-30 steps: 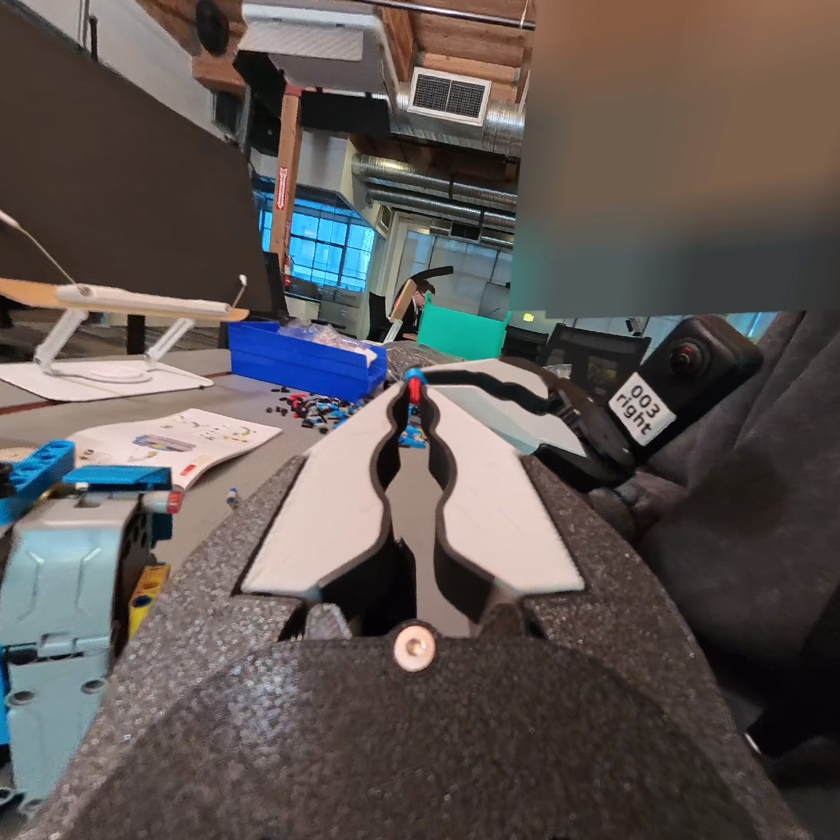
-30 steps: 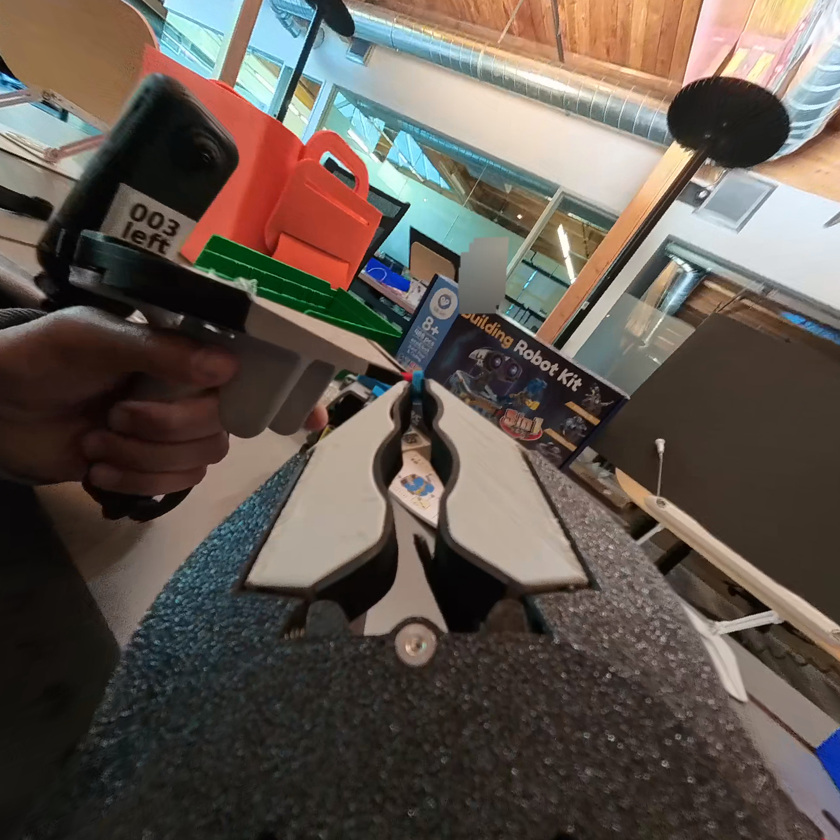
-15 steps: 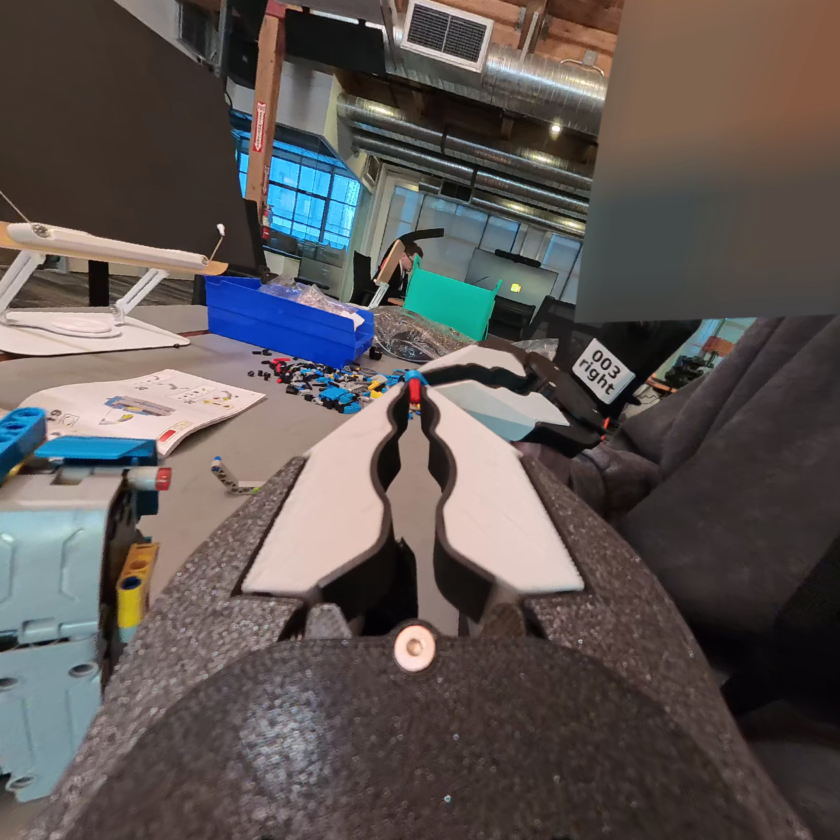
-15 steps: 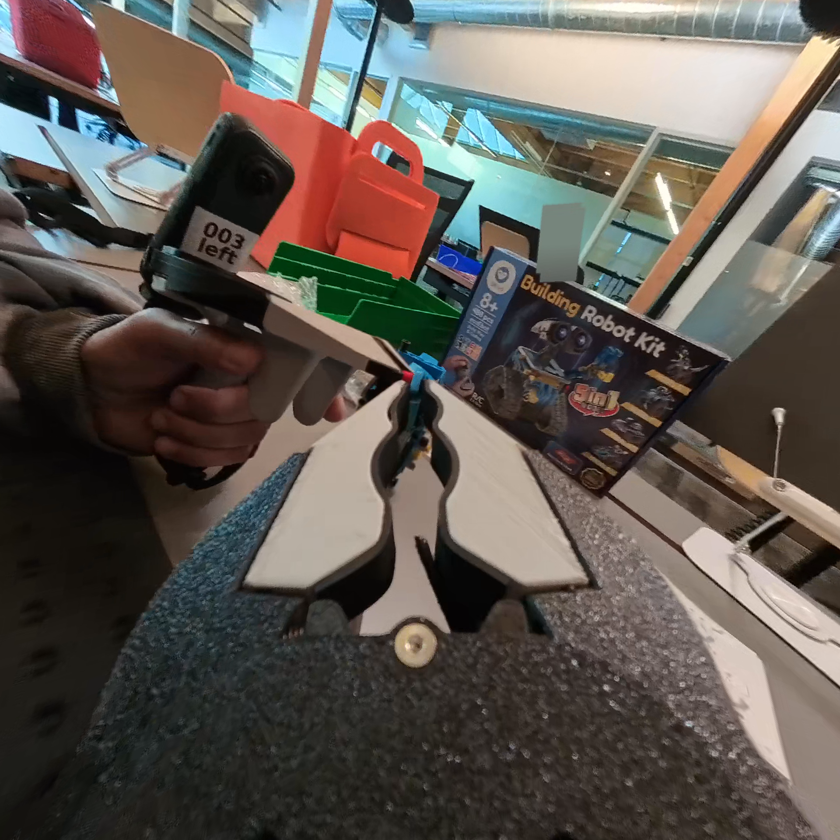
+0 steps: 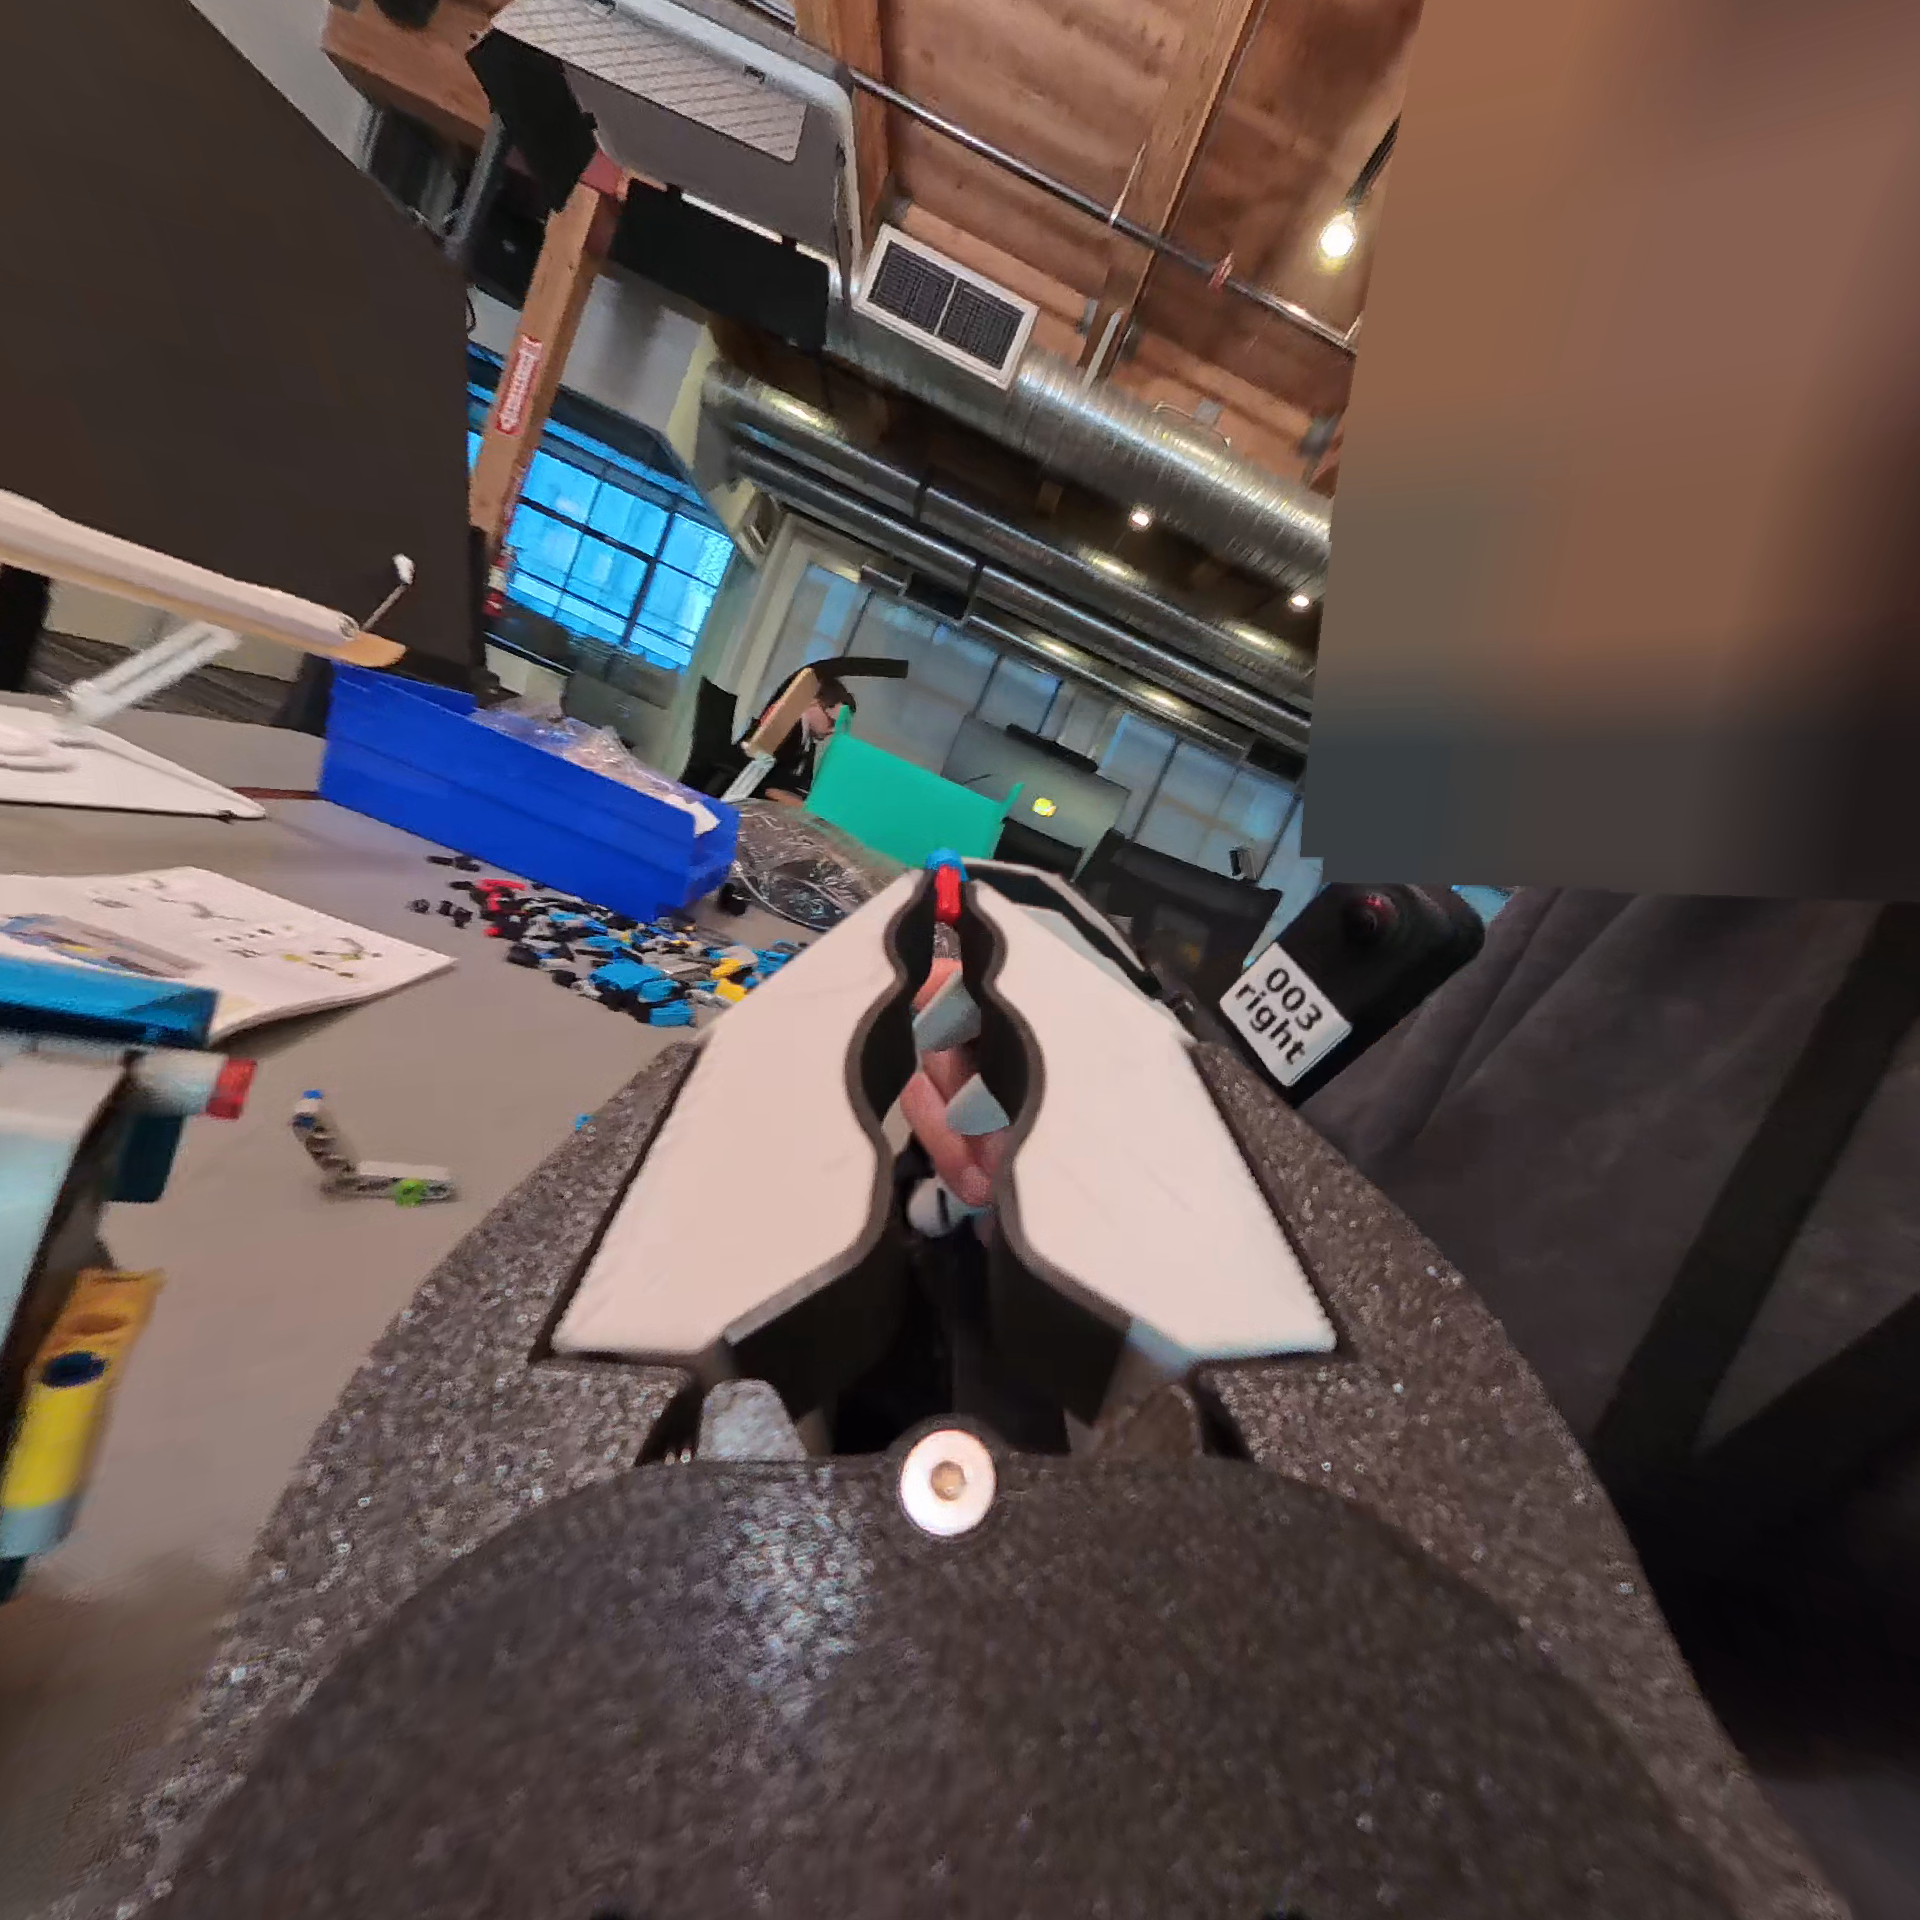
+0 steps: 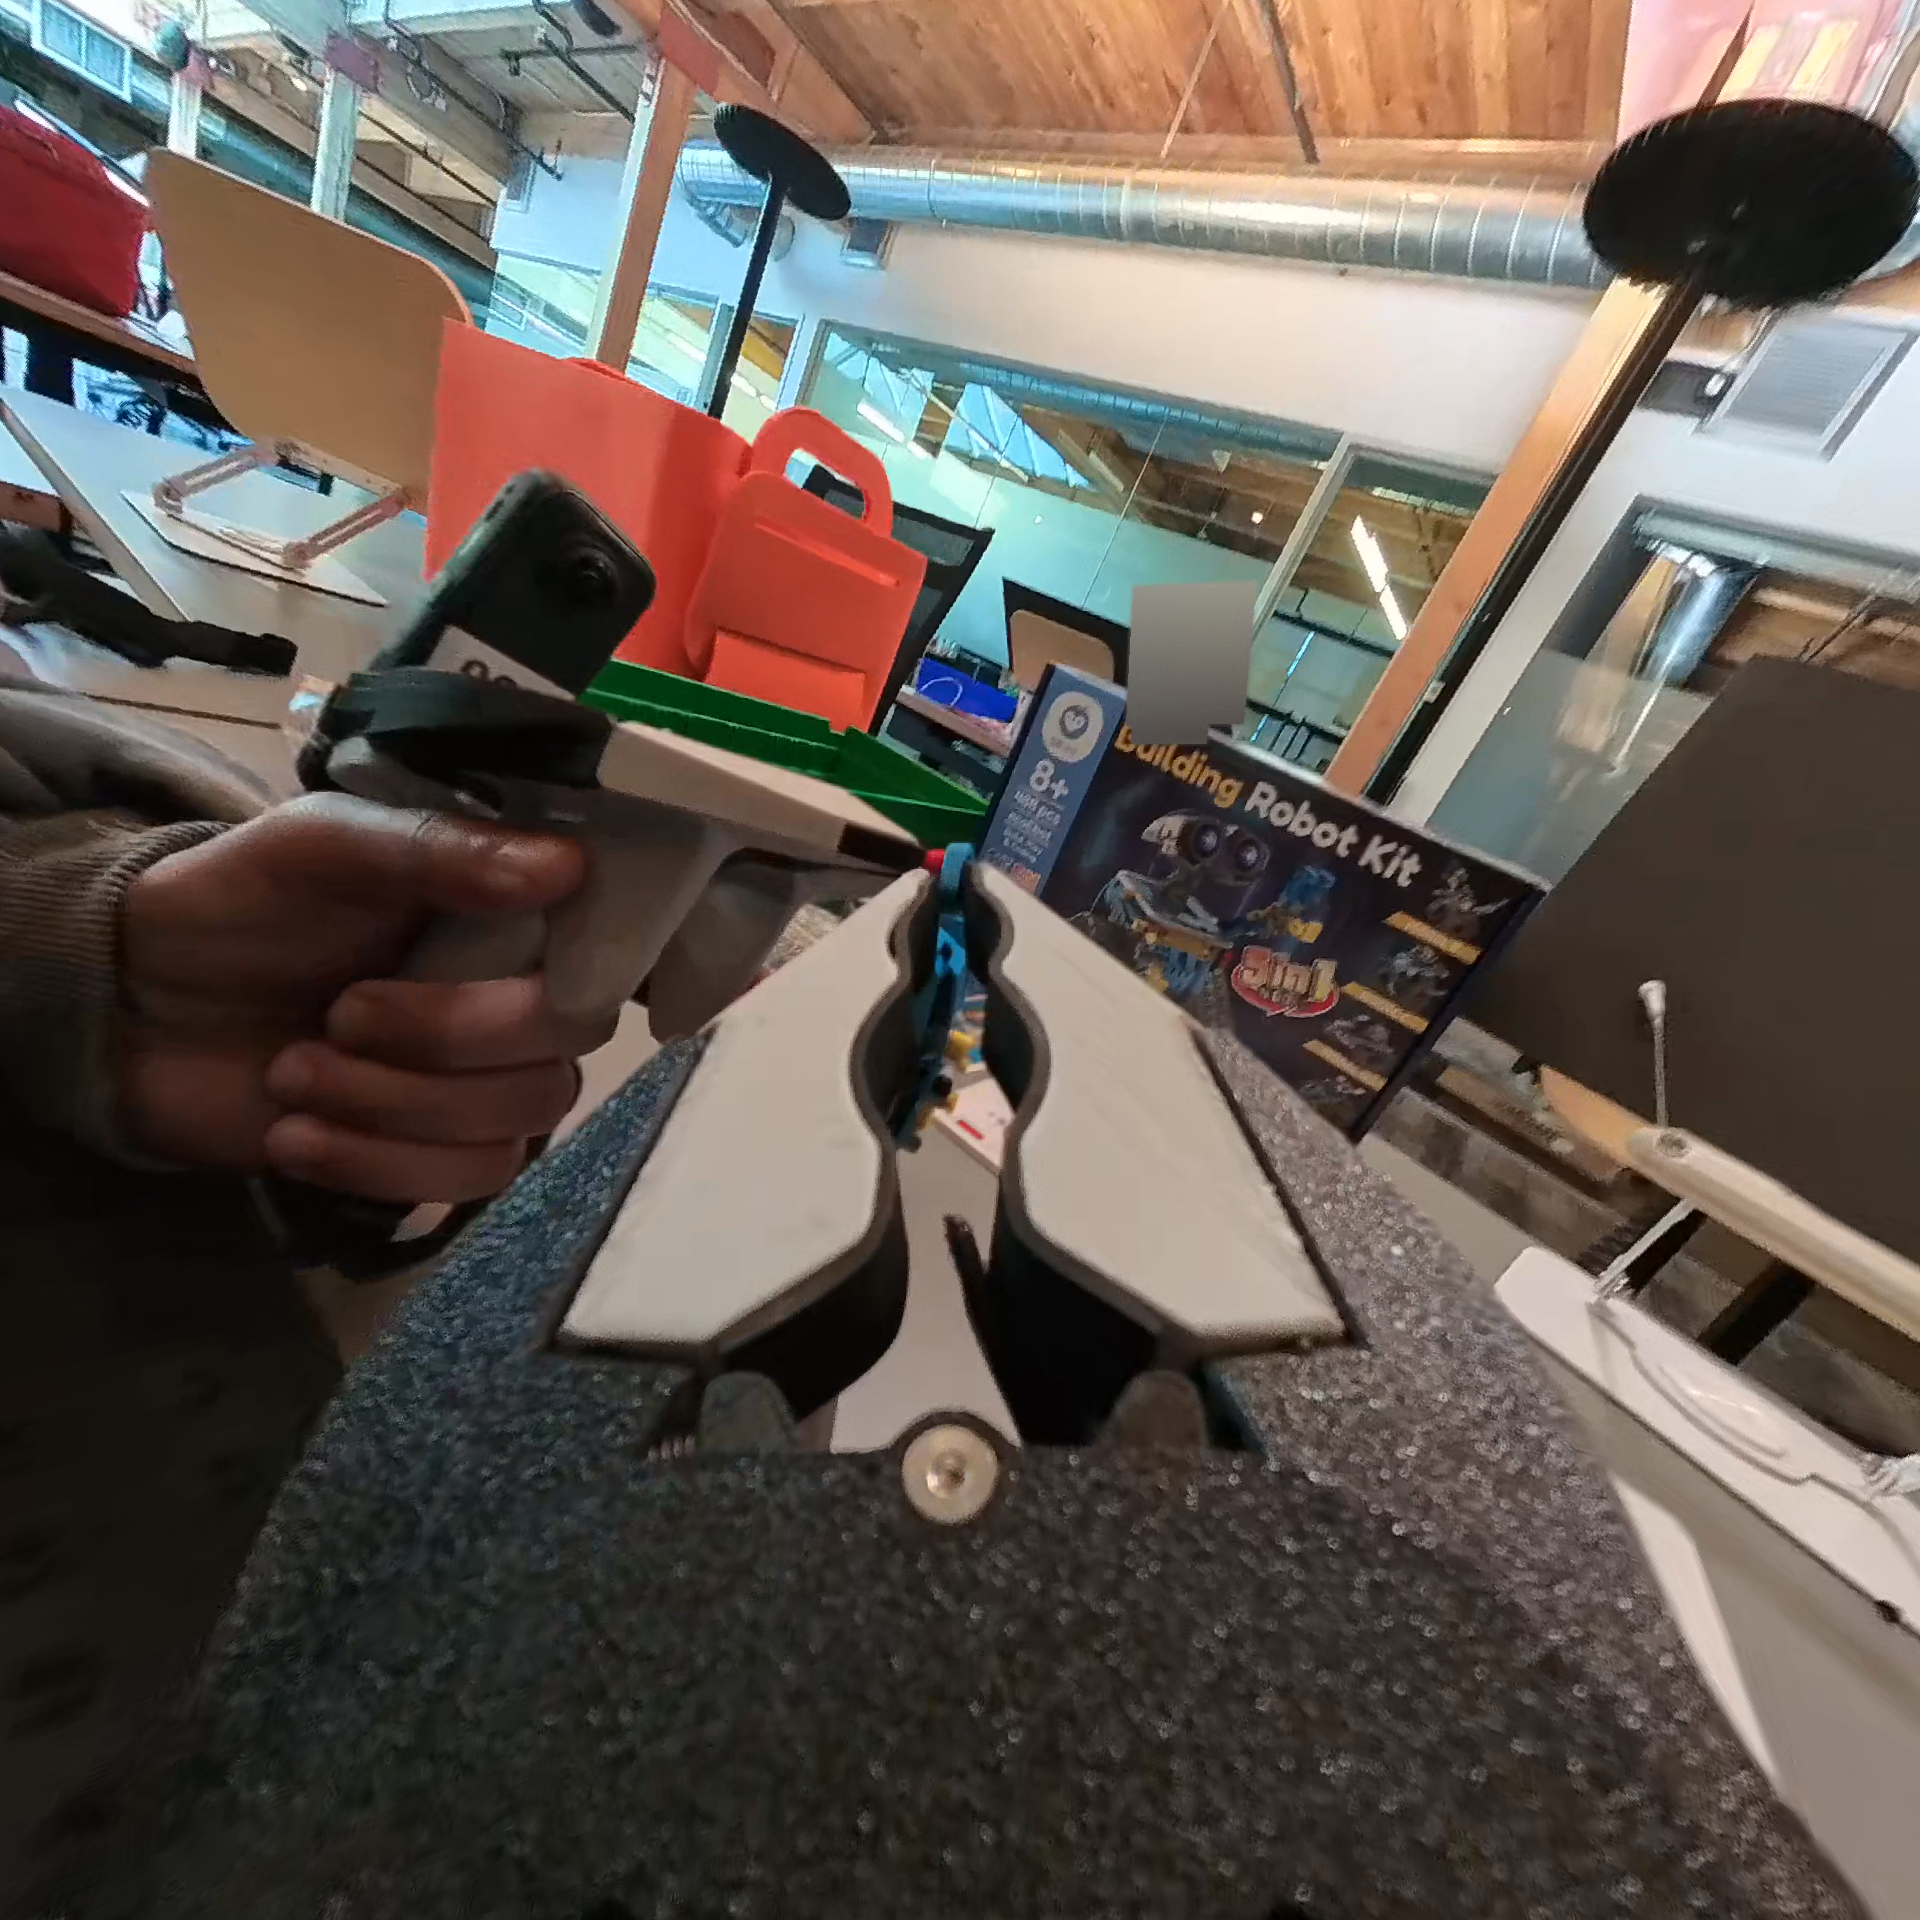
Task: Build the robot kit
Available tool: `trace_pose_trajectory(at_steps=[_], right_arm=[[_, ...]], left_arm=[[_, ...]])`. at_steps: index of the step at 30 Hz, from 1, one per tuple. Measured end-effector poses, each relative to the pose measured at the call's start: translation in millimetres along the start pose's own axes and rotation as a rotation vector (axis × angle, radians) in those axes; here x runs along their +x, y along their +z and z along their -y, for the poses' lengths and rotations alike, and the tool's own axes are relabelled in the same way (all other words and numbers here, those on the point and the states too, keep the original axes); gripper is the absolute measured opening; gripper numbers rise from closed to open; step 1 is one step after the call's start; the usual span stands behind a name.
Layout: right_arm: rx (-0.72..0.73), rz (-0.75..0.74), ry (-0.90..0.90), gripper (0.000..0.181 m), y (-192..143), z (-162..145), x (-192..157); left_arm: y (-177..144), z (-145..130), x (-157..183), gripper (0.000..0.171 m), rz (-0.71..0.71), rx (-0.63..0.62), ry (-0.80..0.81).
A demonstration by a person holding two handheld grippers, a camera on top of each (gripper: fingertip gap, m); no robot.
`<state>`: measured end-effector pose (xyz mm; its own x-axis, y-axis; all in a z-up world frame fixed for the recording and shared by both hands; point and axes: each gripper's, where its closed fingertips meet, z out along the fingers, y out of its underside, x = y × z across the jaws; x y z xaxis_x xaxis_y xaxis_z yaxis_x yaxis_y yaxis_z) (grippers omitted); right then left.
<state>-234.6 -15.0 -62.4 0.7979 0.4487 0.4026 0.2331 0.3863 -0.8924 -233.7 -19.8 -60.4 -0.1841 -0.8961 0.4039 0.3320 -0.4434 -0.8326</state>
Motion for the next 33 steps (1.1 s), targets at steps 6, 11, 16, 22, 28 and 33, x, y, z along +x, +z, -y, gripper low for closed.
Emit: trace_pose_trajectory(at_steps=[6, 11, 16, 22, 28, 33], right_arm=[[0.011, 0.007, -0.048, 0.003, -3.6, 1.0, -1.7], [0.006, 0.019, -0.002, 0.004, -3.8, 1.3, -1.7], [-0.038, 0.066, 0.044, 0.004, -2.5, -7.1, 2.3], [-0.036, 0.078, 0.05, 0.003, -3.9, -7.1, 3.2], [-0.044, 0.091, 0.043, 0.003, -4.3, -10.0, 1.8], [-0.022, 0.199, 0.185, 0.003, -8.0, -10.8, -2.6]], left_arm=[[0.6, -2.8, 4.1, 0.003, -0.018, -0.023, 0.003], [1.2, -3.0, 4.3, 0.004, -0.007, -0.02, 0.017], [2.8, -7.5, -3.6, 0.005, 0.007, -0.06, -0.014], [4.1, -14.5, -0.9, 0.007, -0.008, -0.106, -0.007], [2.7, -17.4, -2.2, 0.005, -0.014, -0.129, -0.022], [1.5, -21.9, 0.0, 0.004, -0.036, -0.161, -0.012]])
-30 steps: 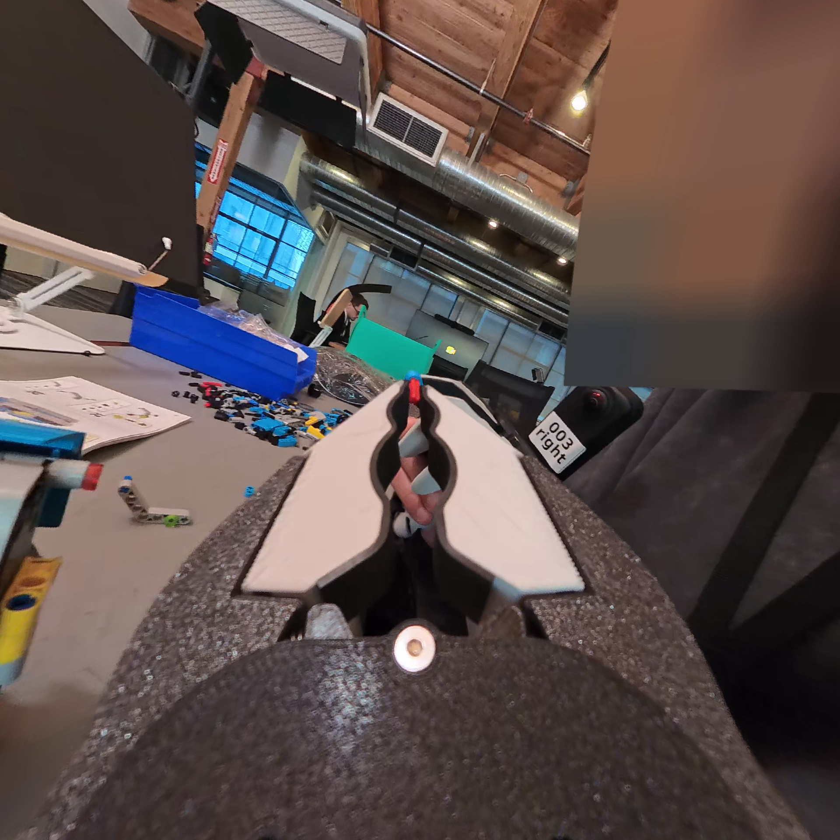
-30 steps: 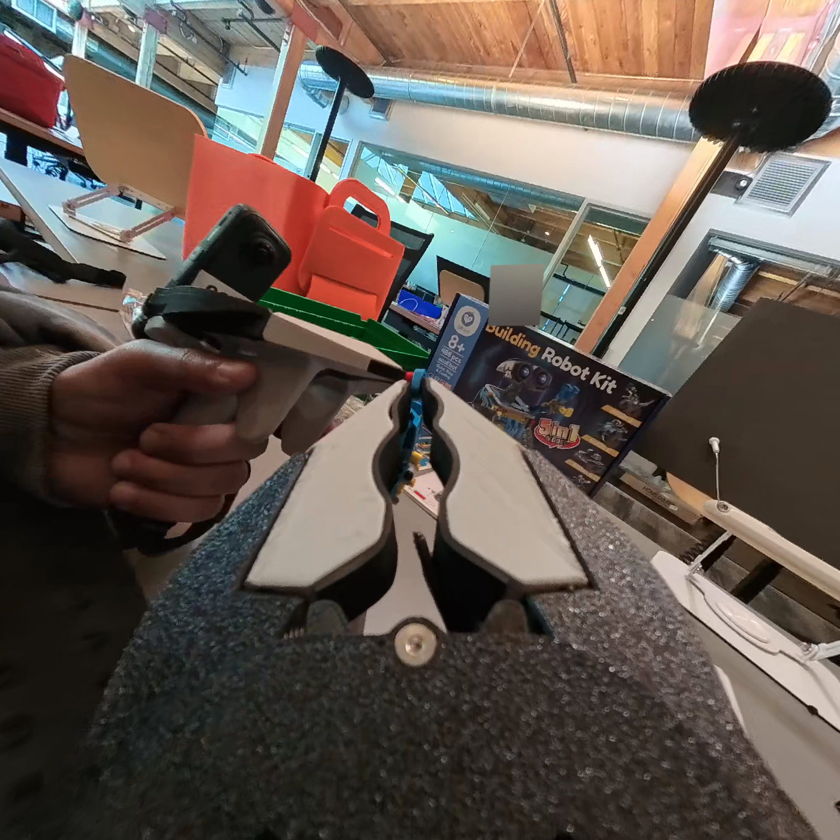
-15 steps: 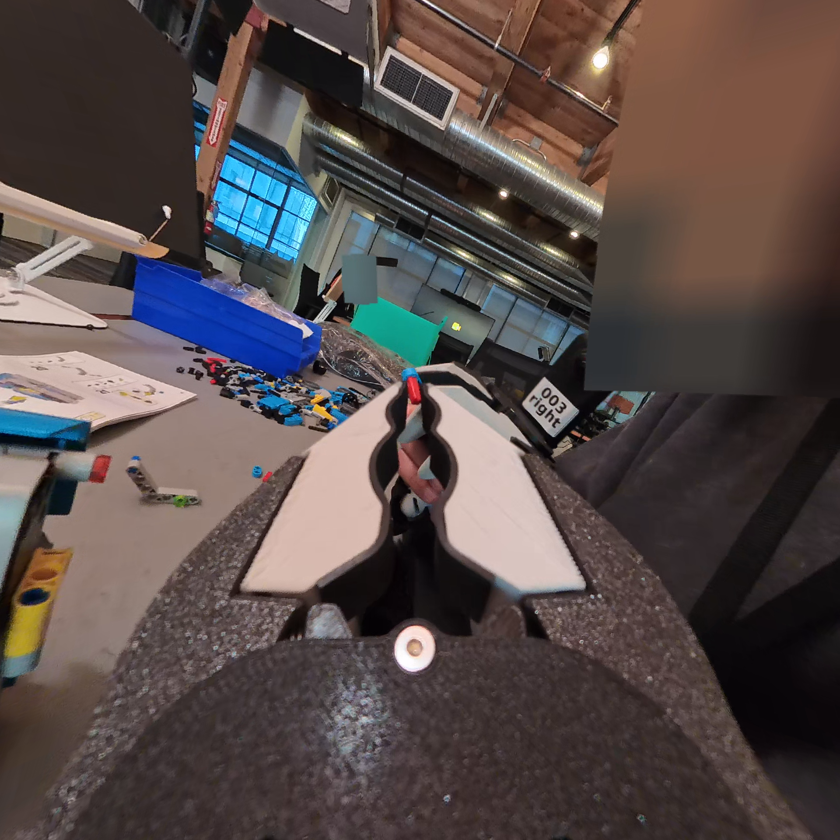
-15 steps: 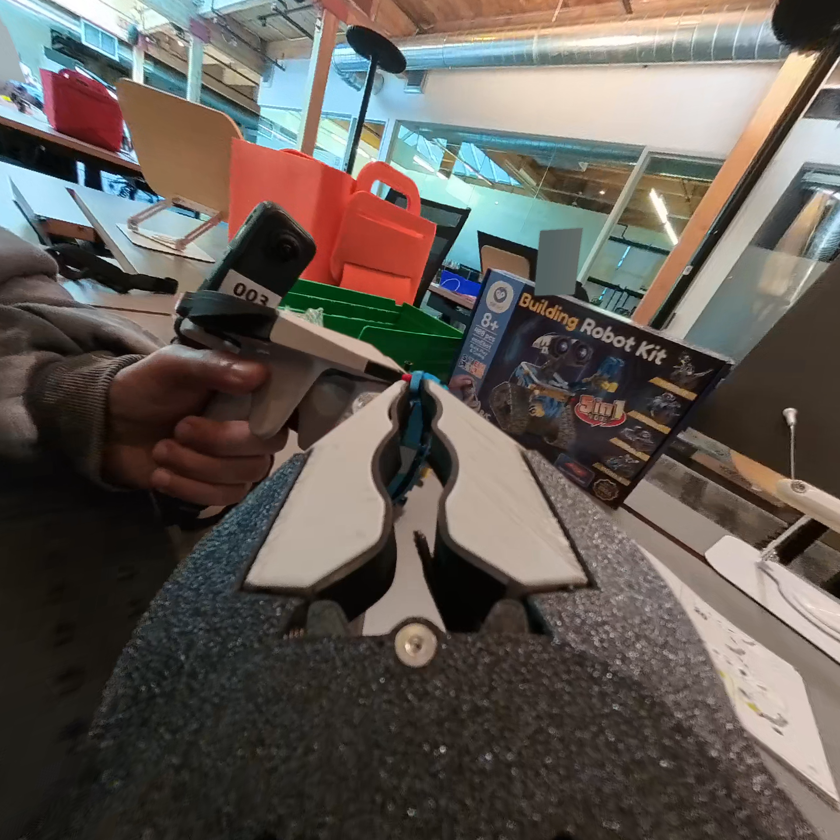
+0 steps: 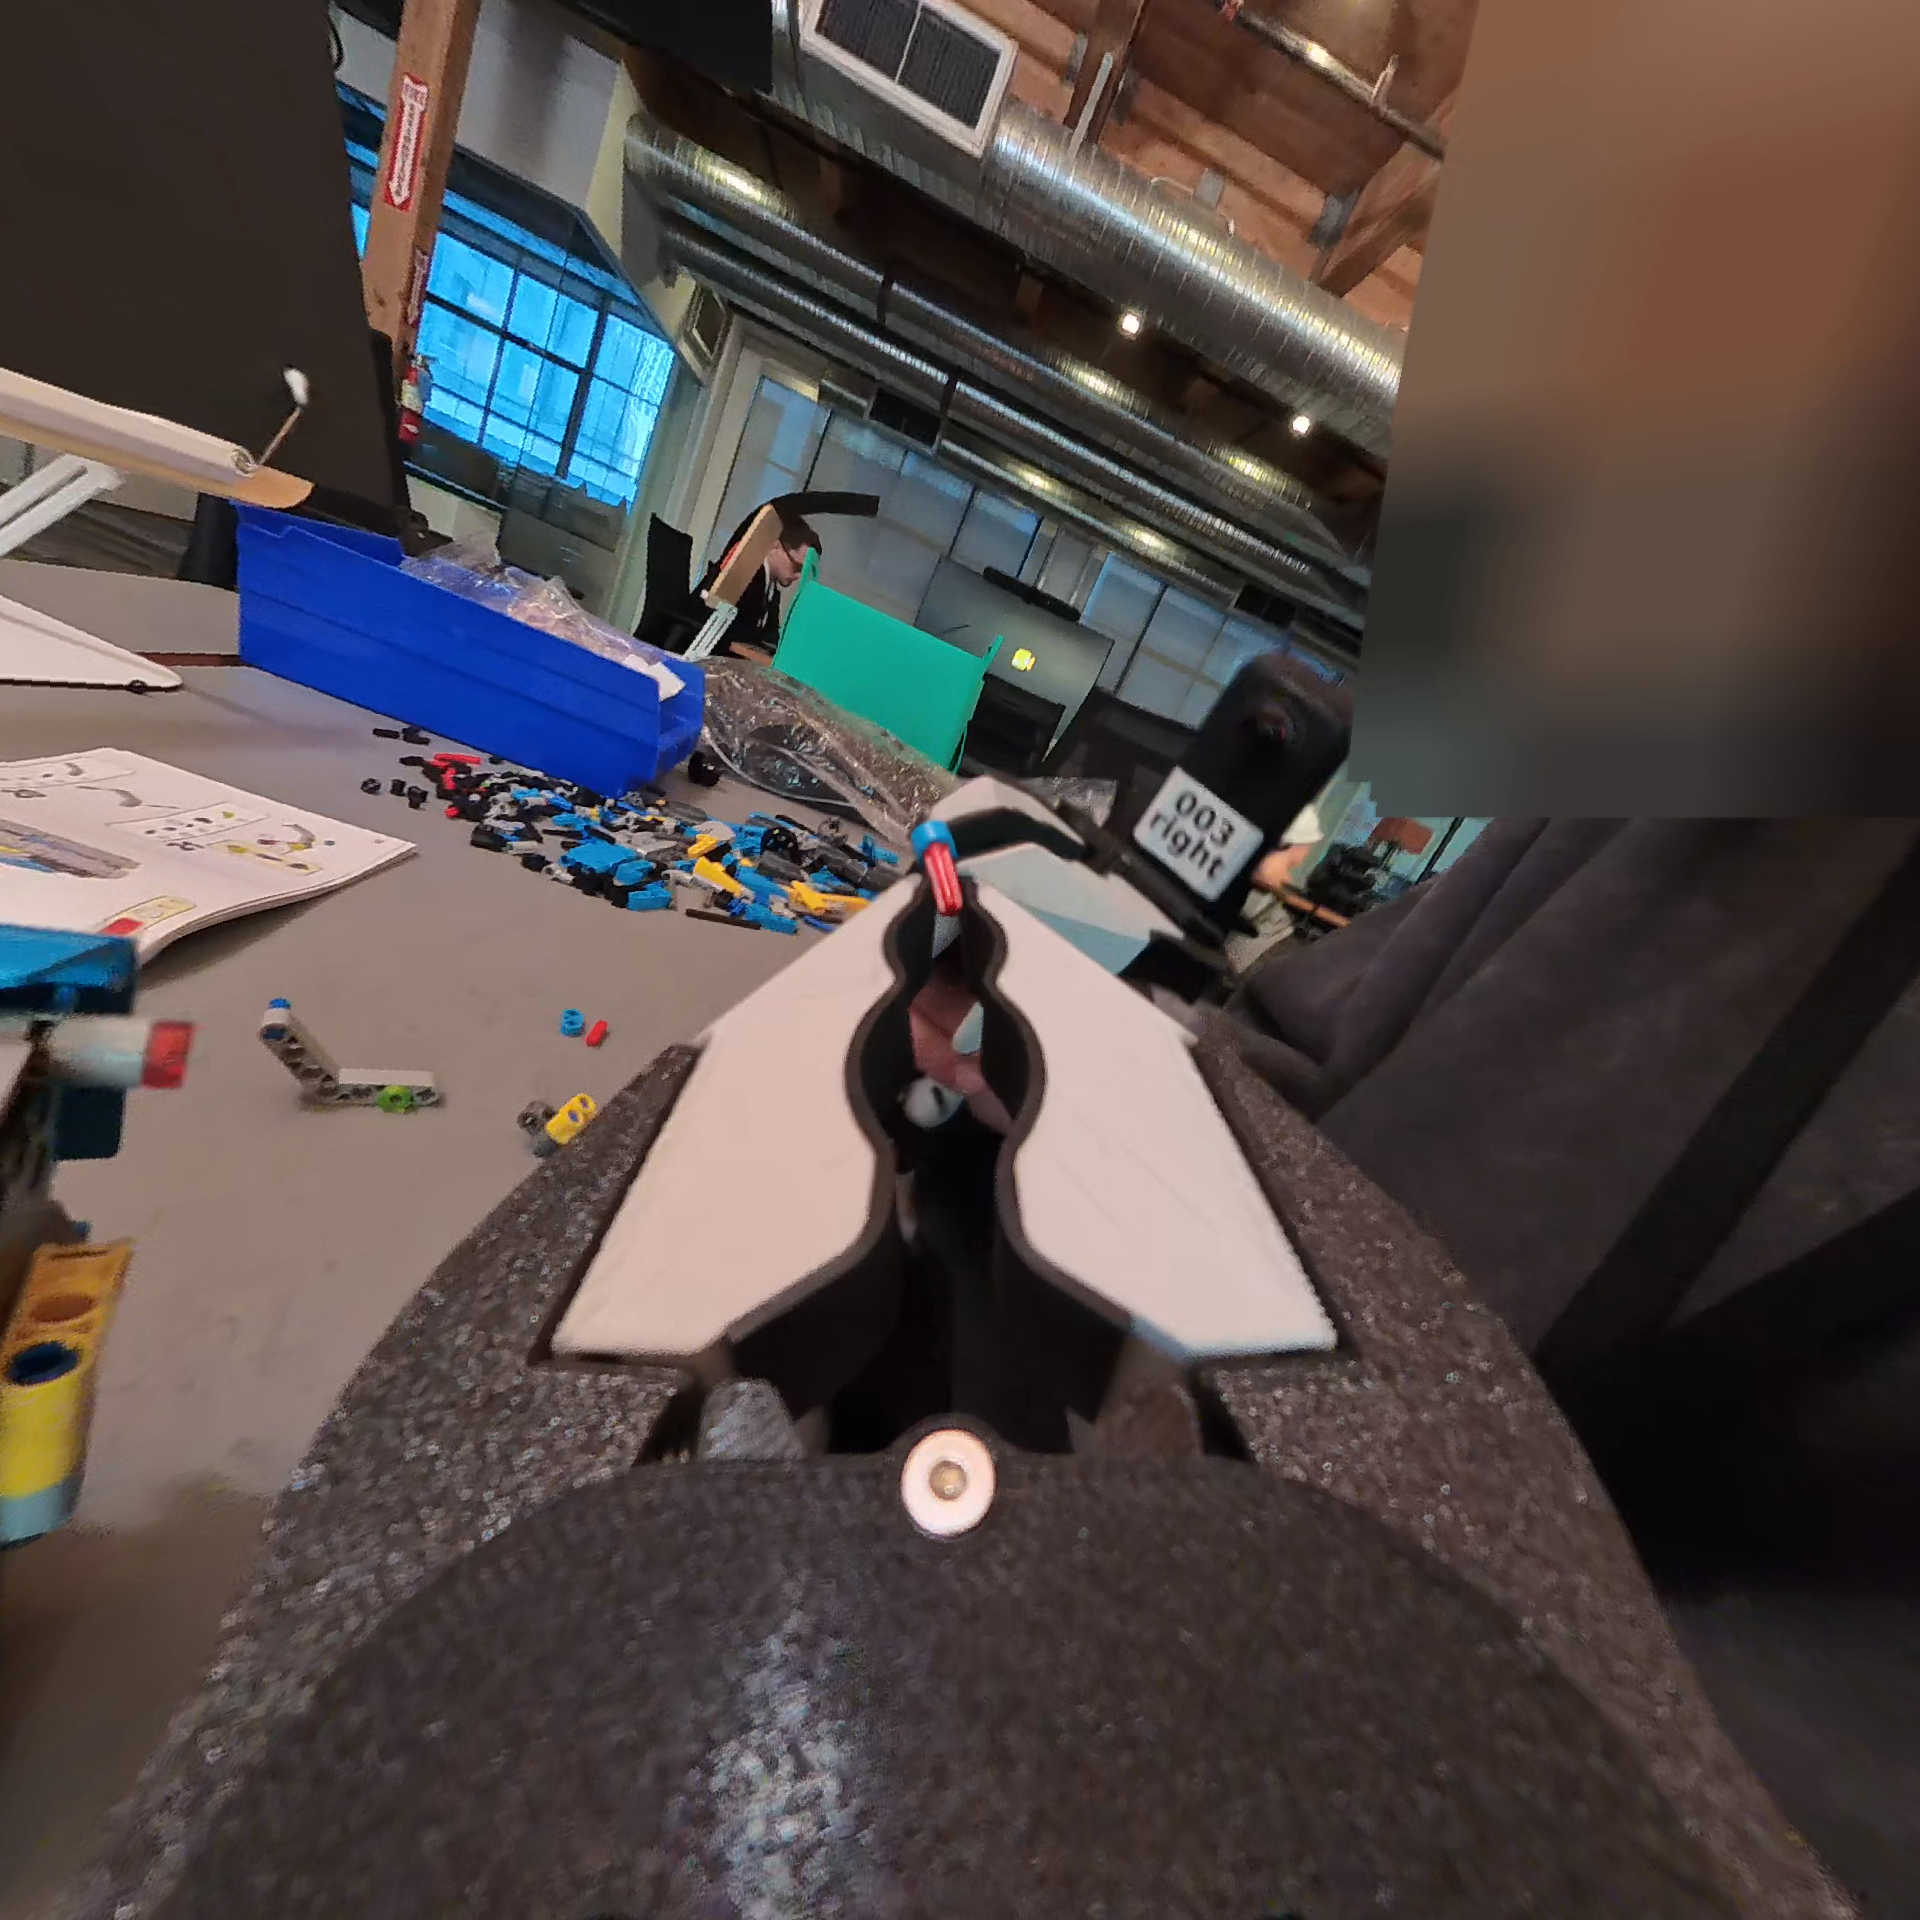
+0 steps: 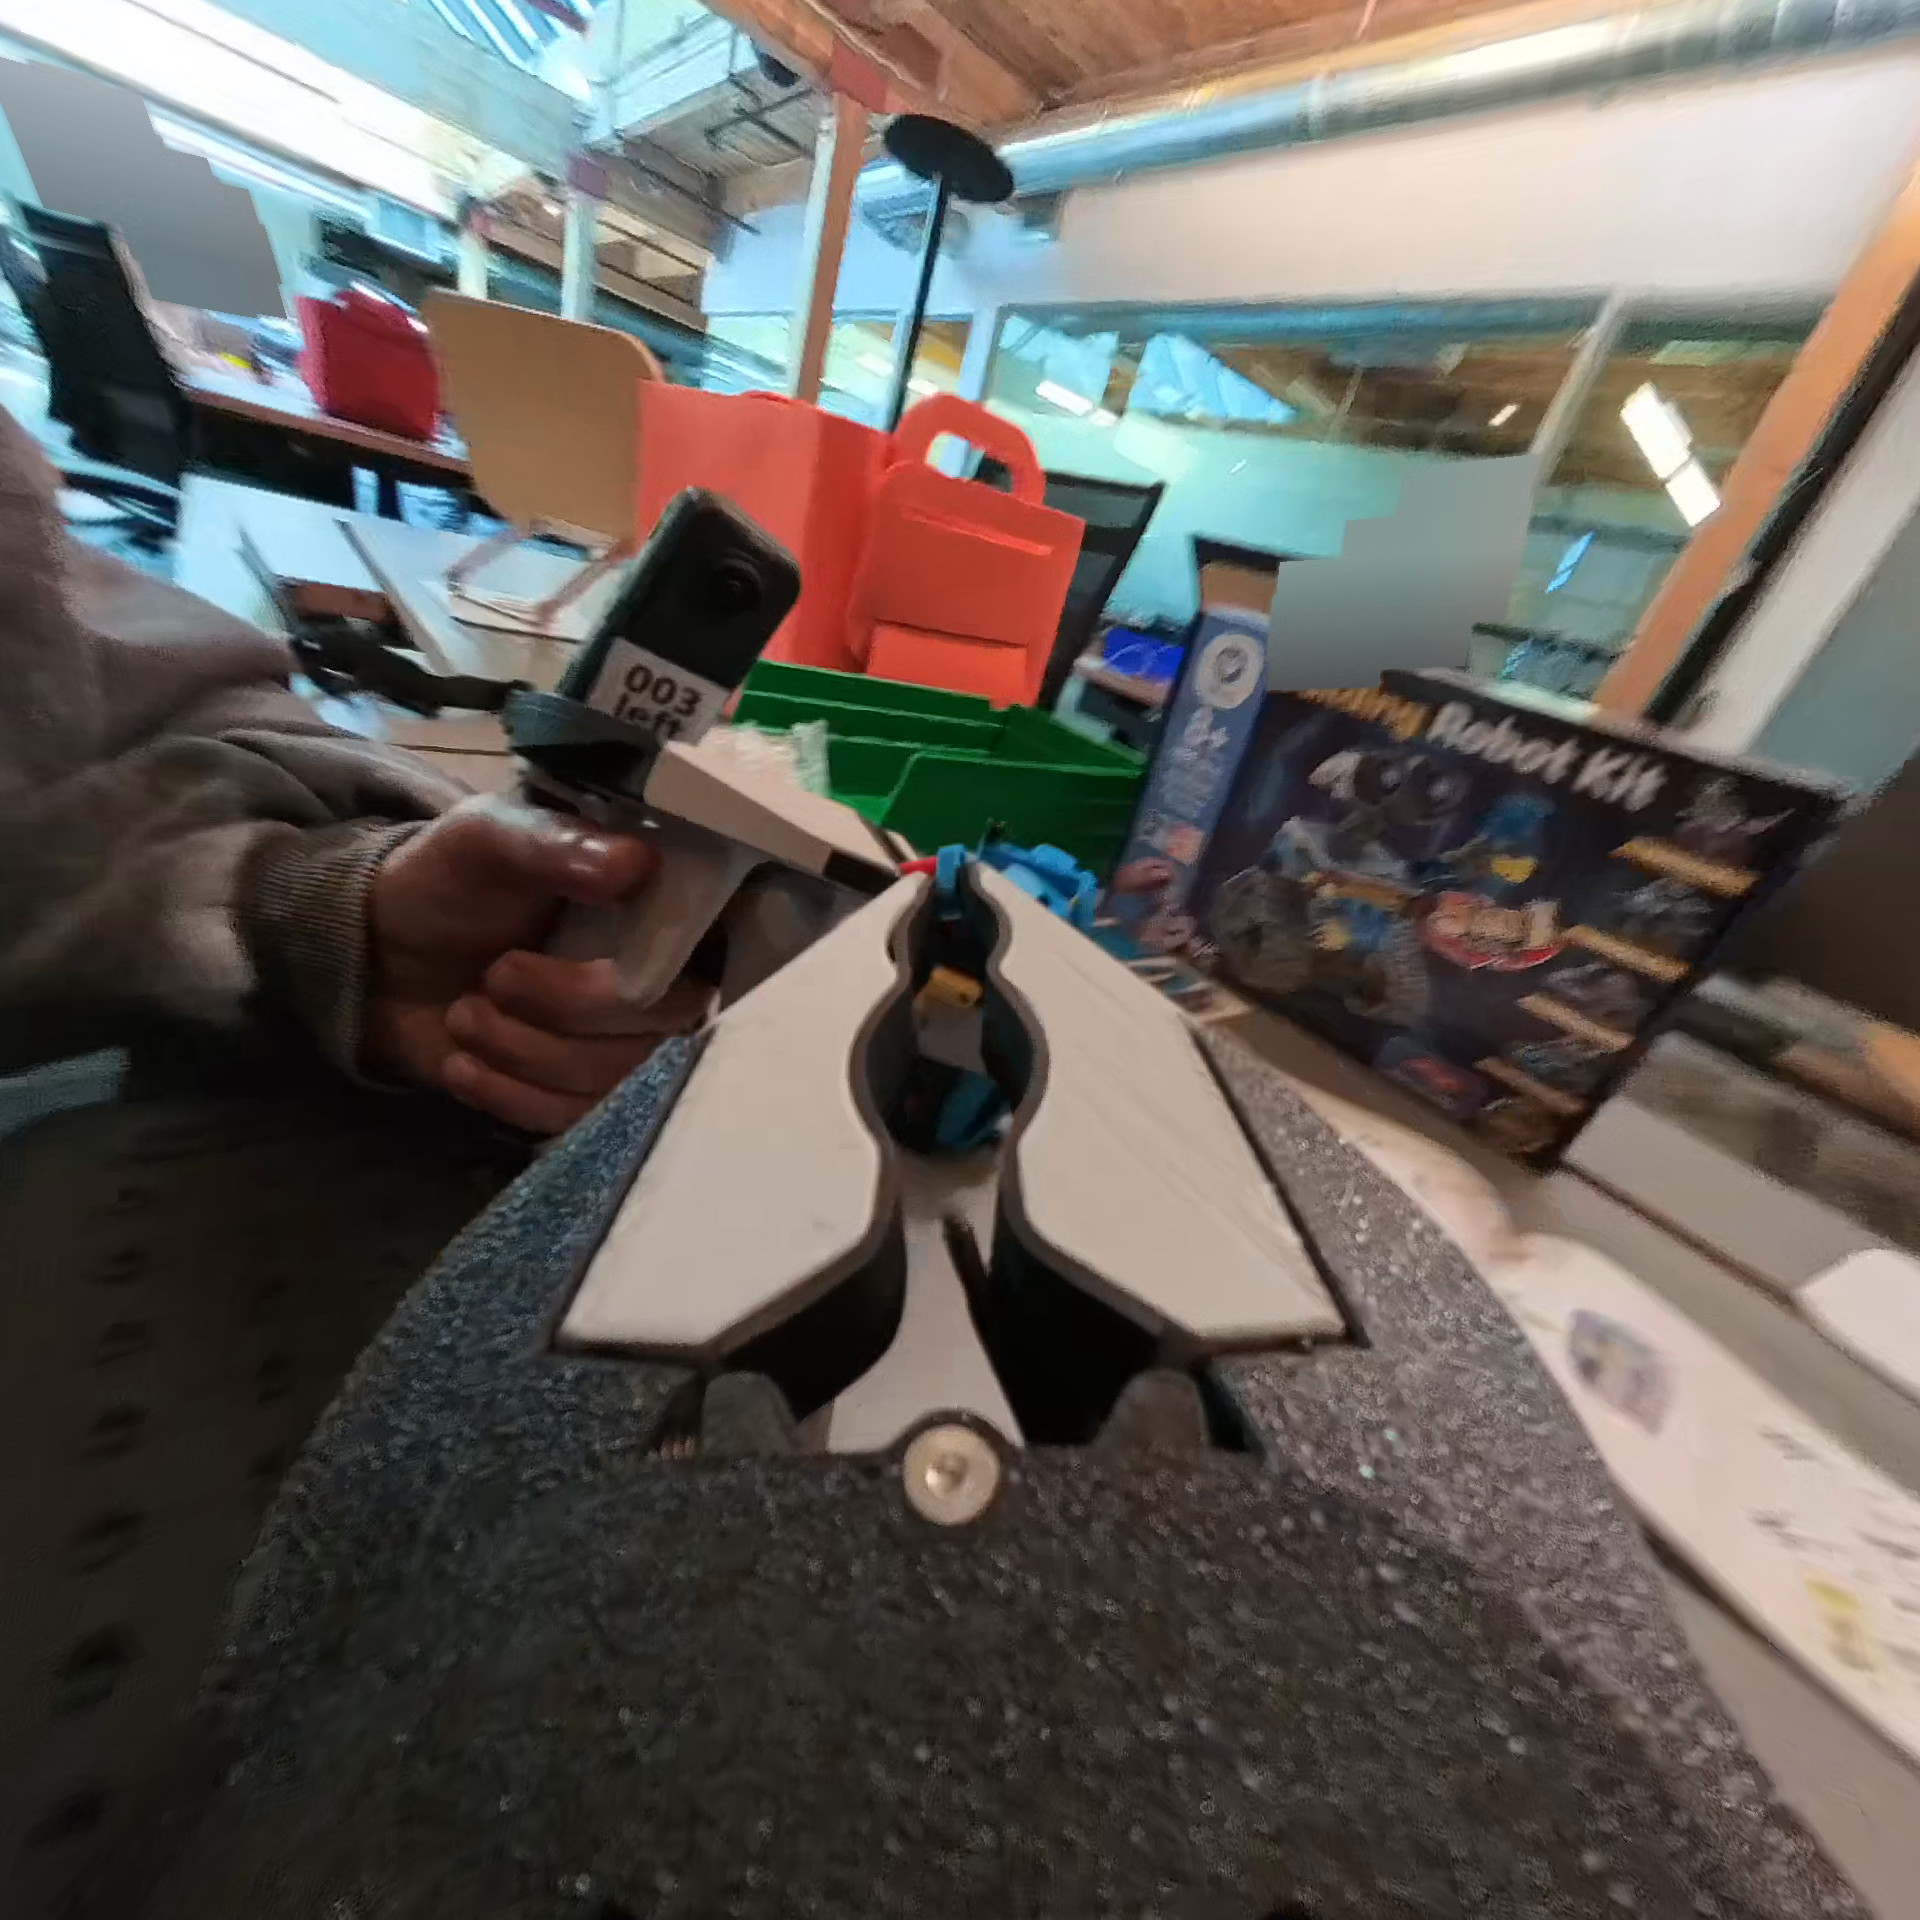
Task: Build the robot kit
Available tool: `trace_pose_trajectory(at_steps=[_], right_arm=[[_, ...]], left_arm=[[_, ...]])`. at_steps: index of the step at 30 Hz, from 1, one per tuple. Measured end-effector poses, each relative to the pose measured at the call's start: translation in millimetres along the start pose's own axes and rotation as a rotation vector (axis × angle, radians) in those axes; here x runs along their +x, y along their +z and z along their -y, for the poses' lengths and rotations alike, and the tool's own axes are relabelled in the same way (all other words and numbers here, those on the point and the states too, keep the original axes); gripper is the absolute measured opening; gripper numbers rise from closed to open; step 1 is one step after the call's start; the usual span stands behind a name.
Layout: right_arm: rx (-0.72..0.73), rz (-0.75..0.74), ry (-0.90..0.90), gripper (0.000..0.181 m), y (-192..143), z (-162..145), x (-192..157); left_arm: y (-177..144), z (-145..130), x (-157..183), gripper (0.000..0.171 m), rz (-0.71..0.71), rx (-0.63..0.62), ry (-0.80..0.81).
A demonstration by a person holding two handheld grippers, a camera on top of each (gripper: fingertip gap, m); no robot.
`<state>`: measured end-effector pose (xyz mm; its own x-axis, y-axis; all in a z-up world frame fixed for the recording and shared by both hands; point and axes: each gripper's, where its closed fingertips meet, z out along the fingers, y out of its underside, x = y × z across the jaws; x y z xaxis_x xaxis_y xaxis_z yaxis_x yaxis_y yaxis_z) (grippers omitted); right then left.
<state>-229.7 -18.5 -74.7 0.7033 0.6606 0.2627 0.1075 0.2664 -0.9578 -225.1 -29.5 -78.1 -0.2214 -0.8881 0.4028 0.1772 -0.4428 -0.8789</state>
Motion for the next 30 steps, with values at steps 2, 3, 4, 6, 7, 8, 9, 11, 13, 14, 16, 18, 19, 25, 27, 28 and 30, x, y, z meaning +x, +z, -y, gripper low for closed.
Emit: trace_pose_trajectory(at_steps=[2, 3, 4, 6, 7, 8, 9, 11, 13, 14, 16, 18, 19, 25, 27, 28, 30], right_arm=[[-0.027, 0.05, 0.051, 0.004, -3.4, -3.4, -2.2], [-0.022, 0.05, 0.027, 0.003, -4.6, -3.7, -2.9], [-0.026, 0.04, -0.007, 0.003, -5.0, -5.5, -2.9], [-0.037, 0.031, -0.051, 0.003, -5.6, -8.1, -2.5], [-0.041, 0.029, -0.068, 0.003, -5.9, -8.8, -2.6], [-0.049, 0.019, -0.109, 0.003, -6.1, -10.4, -1.9], [-0.055, 0.001, -0.157, 0.004, -6.1, -11.7, -1.4], [-0.058, -0.009, -0.181, 0.004, -6.2, -11.5, -1.7], [-0.054, -0.004, -0.174, 0.004, -6.9, -11.1, -2.9], [-0.06, -0.001, -0.176, 0.004, -7.5, -12.1, -2.9], [-0.101, -0.007, -0.218, 0.004, -7.9, -19.4, -0.7], [-0.115, -0.008, -0.18, 0.003, -7.4, -22.1, 2.3], [-0.127, -0.002, -0.148, 0.003, -7.3, -22.9, 3.9], [-0.136, 0.015, -0.112, 0.003, -6.5, -24.1, 7.4], [-0.14, 0.013, -0.123, 0.003, -6.6, -25.1, 7.0], [-0.142, 0.006, -0.132, 0.003, -6.8, -25.2, 7.9], [-0.142, -0.002, -0.144, 0.003, -7.3, -25.7, 9.1]], left_arm=[[1.0, -3.9, 1.4, 0.003, -0.002, -0.022, 0.013], [1.2, -5.0, 1.7, 0.003, -0.005, -0.029, 0.013], [1.3, -6.3, 0.5, 0.002, -0.002, -0.036, 0.009], [1.6, -8.1, -1.0, 0.002, -0.011, -0.044, -0.024], [1.8, -8.9, -1.6, 0.002, -0.013, -0.047, -0.035], [2.0, -10.0, -3.0, 0.002, -0.009, -0.053, -0.043], [1.9, -10.6, -4.0, 0.002, -0.009, -0.055, -0.054], [1.9, -10.9, -3.7, 0.002, -0.013, -0.056, -0.058], [2.1, -11.5, -2.5, 0.001, -0.014, -0.061, -0.047], [2.5, -13.0, -3.6, 0.0, -0.007, -0.07, -0.046], [3.1, -17.0, -9.1, 0.001, 0.011, -0.091, -0.072], [4.3, -17.8, -12.9, 0.002, 0.023, -0.096, -0.089], [5.1, -18.2, -14.2, 0.003, 0.034, -0.099, -0.079], [5.9, -17.6, -15.1, 0.007, 0.06, -0.102, -0.028], [5.0, -17.0, -15.8, 0.007, 0.059, -0.098, -0.034], [4.7, -16.8, -16.3, 0.007, 0.06, -0.097, -0.038], [4.3, -17.6, -16.4, 0.006, 0.056, -0.102, -0.041]])
